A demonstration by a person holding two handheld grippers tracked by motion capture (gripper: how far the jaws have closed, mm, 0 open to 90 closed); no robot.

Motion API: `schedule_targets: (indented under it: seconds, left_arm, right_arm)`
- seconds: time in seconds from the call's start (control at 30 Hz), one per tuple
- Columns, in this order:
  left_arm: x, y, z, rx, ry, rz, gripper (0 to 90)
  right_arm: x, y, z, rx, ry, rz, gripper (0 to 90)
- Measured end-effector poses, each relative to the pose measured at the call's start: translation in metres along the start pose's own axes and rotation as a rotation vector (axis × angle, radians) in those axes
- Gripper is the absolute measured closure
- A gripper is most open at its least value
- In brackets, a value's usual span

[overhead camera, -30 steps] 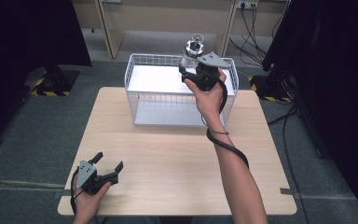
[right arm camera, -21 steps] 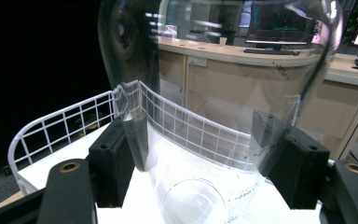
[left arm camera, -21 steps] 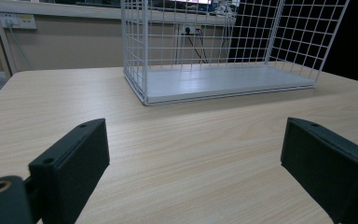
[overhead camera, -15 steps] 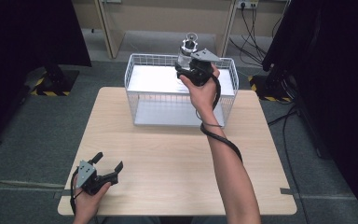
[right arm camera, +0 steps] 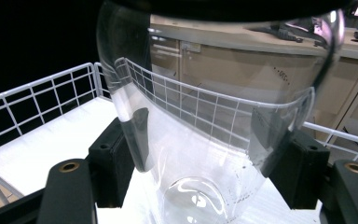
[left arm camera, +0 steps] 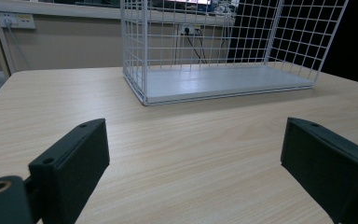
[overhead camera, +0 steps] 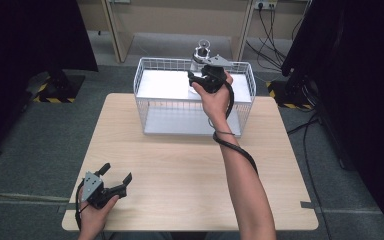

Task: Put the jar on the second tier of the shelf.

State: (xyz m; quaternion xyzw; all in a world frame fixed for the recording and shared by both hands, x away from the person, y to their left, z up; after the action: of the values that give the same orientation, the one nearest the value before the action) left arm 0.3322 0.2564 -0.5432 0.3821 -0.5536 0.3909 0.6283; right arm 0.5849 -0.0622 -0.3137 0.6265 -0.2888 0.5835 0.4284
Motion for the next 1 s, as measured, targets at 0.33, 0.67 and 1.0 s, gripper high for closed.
schedule_targets:
  seconds: [0.33,0.67,1.0]
  left_arm:
    - [0.0,0.0,0.0,0.0,-0.004,0.0,7.2]
    - [0.0,0.0,0.0,0.0,-0.001,0.0,7.2]
    - [0.0,0.0,0.001,0.001,-0.003,0.001,7.2]
  right_arm:
    - [-0.001,-0.007,0.001,-0.002,-0.024,0.009,31.9]
    - [-0.004,-0.013,-0.001,-0.004,-0.05,0.015,29.9]
    - [-0.007,-0.003,0.0,-0.012,-0.087,0.025,6.5]
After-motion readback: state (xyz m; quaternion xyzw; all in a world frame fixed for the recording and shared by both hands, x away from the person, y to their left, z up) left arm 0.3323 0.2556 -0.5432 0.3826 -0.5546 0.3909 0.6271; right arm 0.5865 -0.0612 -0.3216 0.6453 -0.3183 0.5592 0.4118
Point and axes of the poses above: each handheld gripper's, and its own axes: y roughly backward along the jaws, x roughly out of its top, z roughly to its right, the point moved 2 cm from there along -y, roughly forward along the jaws, and after that the axes turned 5 degrees about z, right-handed, at the moved point
